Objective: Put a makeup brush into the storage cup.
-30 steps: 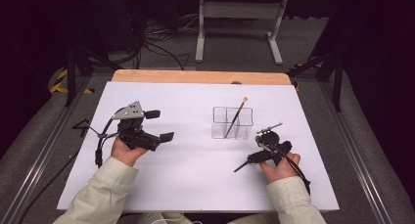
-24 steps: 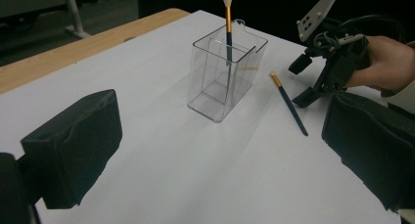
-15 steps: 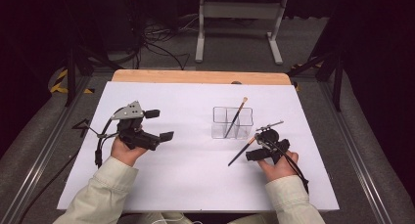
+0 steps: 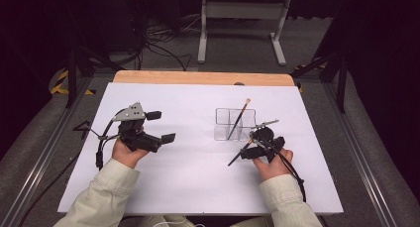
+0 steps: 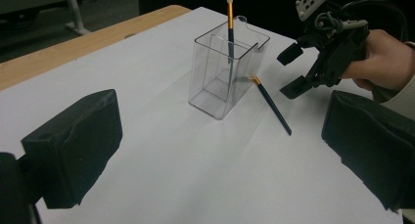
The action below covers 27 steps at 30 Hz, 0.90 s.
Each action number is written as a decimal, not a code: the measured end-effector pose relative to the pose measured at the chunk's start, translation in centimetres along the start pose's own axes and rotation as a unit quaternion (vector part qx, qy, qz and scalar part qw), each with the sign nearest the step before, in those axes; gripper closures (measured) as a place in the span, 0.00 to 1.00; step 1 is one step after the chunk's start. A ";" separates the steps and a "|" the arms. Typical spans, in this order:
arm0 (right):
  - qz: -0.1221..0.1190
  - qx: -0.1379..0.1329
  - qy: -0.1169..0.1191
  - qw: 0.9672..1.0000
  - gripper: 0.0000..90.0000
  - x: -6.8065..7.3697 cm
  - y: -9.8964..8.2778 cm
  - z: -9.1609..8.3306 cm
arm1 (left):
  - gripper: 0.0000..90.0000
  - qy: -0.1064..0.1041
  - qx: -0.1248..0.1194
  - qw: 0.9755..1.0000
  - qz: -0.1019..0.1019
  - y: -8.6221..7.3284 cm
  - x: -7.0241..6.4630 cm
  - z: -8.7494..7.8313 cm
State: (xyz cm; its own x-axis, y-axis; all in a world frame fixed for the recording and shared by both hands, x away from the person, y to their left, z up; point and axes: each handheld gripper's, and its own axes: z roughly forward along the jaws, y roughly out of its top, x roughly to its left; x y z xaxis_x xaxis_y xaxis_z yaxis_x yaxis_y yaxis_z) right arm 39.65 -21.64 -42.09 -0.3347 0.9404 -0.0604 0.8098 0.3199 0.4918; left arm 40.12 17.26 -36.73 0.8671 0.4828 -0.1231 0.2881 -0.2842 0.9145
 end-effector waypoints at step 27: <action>0.006 0.002 -0.009 1.000 0.00 0.9 0.8 2.5 | 0.02 0.003 0.002 1.000 -0.005 -0.3 0.0 -0.2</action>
State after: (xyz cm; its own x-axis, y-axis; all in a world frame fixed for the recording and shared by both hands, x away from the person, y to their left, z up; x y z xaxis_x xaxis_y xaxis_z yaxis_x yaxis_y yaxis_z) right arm 41.18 -20.28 -43.95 -0.3172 0.9458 -0.0697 0.8158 0.3096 0.4885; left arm 39.96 17.55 -36.91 0.8614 0.4911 -0.1298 0.2985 -0.2827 0.9116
